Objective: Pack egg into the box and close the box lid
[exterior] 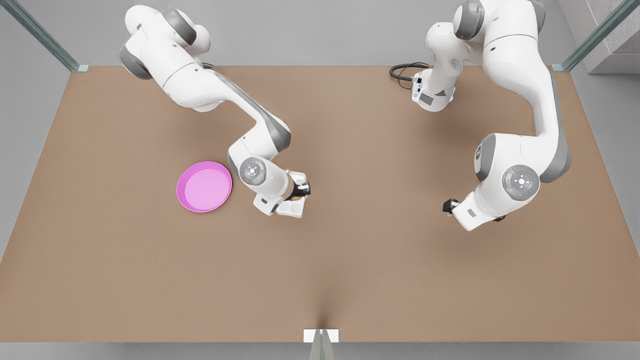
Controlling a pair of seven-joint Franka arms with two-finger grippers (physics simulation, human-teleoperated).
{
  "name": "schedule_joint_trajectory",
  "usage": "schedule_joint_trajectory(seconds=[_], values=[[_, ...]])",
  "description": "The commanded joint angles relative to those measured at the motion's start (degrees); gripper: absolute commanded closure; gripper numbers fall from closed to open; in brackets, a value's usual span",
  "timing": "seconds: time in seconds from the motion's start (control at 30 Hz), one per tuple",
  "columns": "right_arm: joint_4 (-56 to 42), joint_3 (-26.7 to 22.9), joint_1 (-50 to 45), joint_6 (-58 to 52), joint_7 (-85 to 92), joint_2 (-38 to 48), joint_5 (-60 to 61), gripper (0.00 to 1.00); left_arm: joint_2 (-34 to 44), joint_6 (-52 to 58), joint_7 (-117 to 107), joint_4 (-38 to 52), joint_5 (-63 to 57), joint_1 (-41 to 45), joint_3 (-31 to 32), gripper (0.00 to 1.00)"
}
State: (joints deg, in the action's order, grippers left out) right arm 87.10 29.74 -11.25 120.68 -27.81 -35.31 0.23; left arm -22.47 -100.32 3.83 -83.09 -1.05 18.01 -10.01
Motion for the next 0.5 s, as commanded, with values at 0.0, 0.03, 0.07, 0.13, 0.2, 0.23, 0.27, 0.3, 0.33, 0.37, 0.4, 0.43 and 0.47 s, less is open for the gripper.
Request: schedule_joint_trajectory(seconds=[0.0,0.03,0.07,0.13,0.2,0.23,0.27,0.3,0.33,0.37,0.4,0.43,0.47], values=[[-0.4,0.0,0.1,-3.1,-7.3,-0.5,-1.8,0.46,0.1,-0.3,-0.1,0.0,0.2,0.0,0.0,0.0],[-0.3,0.0,-0.1,-2.9,-7.4,-0.5,-1.6,0.46,0.1,-0.3,-0.1,0.0,0.2,0.1,0.0,0.0],[0.2,0.0,-0.2,-2.7,-7.4,-0.5,-1.5,0.46,0.0,-0.3,-0.1,0.0,0.1,0.3,0.0,0.0],[1.1,0.0,-0.2,-1.9,-7.3,-0.7,-1.6,0.45,0.0,-0.3,-0.1,-0.1,0.2,0.4,0.0,0.0],[2.4,0.0,-0.2,0.1,-7.1,-1.2,-1.8,0.45,-0.4,-0.5,-0.1,0.0,0.1,0.4,0.0,0.0],[2.6,0.0,-0.1,0.7,-6.7,-1.4,-2.2,0.45,-0.4,-0.5,-0.1,0.0,0.2,0.4,0.0,0.0],[2.6,0.0,-0.2,1.0,-6.7,-1.9,-2.3,0.45,-0.4,-0.5,-0.1,0.0,0.1,0.4,0.0,0.0],[2.5,0.0,-0.4,1.9,-6.7,-2.5,-2.4,0.45,-0.4,-0.6,-0.1,0.0,0.2,0.4,0.0,0.0],[2.5,0.0,-0.4,2.0,-6.7,-2.7,-2.4,0.45,-0.4,-0.6,-0.1,-0.1,0.2,0.4,0.0,0.0],[2.3,0.0,-1.0,2.7,-6.7,-3.2,-2.6,0.45,-0.4,-0.6,-0.1,-0.1,0.2,0.4,0.0,0.0],[2.3,0.0,-1.1,3.7,-6.7,-3.9,-3.6,0.45,-0.4,-0.5,-0.1,-0.1,0.2,0.4,0.1,0.0],[2.5,0.0,-1.1,3.9,-6.9,-4.0,-3.9,0.45,-0.4,-0.5,-0.1,-0.1,0.2,0.4,0.1,0.0],[2.5,0.0,-1.1,4.0,-6.9,-4.1,-4.0,0.45,-0.4,-0.5,-0.1,-0.1,0.2,0.4,0.1,0.0]])
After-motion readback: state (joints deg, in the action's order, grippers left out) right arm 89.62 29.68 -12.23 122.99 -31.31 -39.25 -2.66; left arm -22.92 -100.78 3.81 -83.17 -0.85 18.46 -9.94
